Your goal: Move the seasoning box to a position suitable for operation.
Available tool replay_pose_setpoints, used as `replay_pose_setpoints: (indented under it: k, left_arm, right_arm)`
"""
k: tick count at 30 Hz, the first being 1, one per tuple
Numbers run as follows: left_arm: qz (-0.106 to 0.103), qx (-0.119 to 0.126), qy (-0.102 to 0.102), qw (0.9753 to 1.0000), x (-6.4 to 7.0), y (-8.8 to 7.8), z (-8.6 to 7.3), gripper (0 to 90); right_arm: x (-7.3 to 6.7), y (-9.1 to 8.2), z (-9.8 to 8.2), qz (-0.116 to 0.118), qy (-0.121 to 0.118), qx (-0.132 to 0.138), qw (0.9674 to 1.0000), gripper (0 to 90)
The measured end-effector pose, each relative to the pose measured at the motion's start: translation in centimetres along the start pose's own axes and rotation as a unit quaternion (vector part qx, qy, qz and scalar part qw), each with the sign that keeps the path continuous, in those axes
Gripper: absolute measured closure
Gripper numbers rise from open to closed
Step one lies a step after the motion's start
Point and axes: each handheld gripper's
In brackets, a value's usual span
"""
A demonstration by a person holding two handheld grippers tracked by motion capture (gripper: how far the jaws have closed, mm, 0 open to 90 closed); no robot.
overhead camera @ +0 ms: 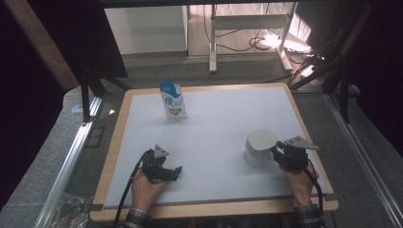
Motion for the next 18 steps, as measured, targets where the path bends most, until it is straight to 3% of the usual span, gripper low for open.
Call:
replay_pose_setpoints:
  k: [9, 13, 18]
  left_arm:
    - [-0.009, 0.002, 0.005, 0.9999, 0.1, -0.3, 0.1, 6.2]
    - [-0.008, 0.006, -0.003, 0.9999, -0.1, -0.5, 0.2, 8.2]
    - [-0.027, 0.026, -0.016, 0.9992, -0.8, -1.2, 0.7, 8.1]
  right_arm:
    - [0.4, -0.2, -0.8, 0.003, 0.004, -0.009, 0.9999, 53.4]
    - [0.7, -0.2, -1.1, 0.014, 0.012, -0.013, 0.9997, 50.9]
    - [0.9, -0.4, -1.6, 0.024, 0.02, -0.014, 0.9994, 50.3]
Point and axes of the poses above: each handheld gripper's, and its own axes: y roughly forward along the jaws, z roughly out of its top, x roughly to its right, and after that the axes turned 5 degrees about x, right-handed
